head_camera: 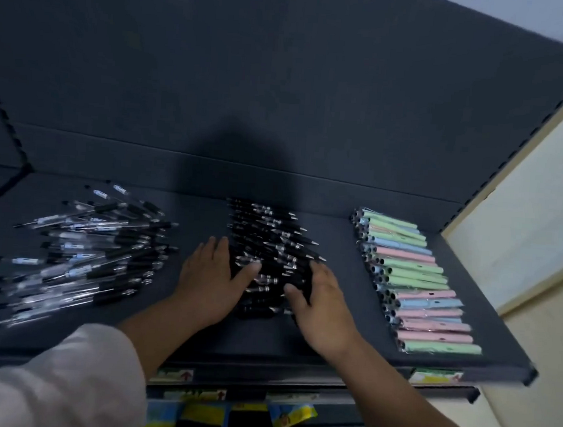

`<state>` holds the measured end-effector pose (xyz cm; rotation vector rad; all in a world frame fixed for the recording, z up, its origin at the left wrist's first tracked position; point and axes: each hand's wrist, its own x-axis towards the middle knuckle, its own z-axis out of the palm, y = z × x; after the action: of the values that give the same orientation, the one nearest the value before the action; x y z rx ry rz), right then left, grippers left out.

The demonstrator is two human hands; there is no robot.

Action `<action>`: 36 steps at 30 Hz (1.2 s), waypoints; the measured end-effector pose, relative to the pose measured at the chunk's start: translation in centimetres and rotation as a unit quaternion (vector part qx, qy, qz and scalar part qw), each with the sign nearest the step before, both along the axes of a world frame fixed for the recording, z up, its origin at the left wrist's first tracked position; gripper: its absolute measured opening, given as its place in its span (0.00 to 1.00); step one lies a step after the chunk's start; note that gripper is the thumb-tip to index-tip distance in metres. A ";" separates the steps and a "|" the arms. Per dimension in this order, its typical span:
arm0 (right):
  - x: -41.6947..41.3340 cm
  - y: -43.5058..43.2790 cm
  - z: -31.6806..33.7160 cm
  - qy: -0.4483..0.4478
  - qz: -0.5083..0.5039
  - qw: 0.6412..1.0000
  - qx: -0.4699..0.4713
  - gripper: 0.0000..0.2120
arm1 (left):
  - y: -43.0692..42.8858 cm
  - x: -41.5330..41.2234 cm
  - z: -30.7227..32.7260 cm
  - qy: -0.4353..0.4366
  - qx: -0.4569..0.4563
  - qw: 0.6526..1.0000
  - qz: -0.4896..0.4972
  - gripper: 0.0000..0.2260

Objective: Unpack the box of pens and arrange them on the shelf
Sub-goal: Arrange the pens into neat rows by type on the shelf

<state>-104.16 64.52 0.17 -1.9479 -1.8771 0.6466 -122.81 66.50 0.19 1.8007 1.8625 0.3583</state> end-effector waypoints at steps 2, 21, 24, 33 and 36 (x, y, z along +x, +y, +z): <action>-1.0 -0.8 -0.1 0.001 0.002 1.000 -0.005 0.35 | -1.0 1.7 -0.2 -0.031 0.008 0.999 -0.006 0.37; 1.0 3.5 -0.5 0.075 -0.024 0.996 0.043 0.28 | -0.7 2.0 -0.3 -0.018 0.063 0.998 0.001 0.36; 1.2 3.3 -0.5 0.051 -0.006 0.998 0.047 0.28 | -1.8 2.4 -0.1 0.045 0.007 0.995 -0.085 0.51; 2.4 3.9 -0.3 0.025 0.015 0.999 0.025 0.27 | -0.2 0.3 -0.4 0.077 0.021 0.969 -0.235 0.46; 2.2 4.6 0.2 0.026 0.009 1.000 0.012 0.29 | -0.3 0.0 -0.6 0.098 0.051 0.958 -0.263 0.44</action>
<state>-102.01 69.08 0.34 -1.8838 -1.8648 0.6712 -122.77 66.19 -0.45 2.3833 1.4182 0.0797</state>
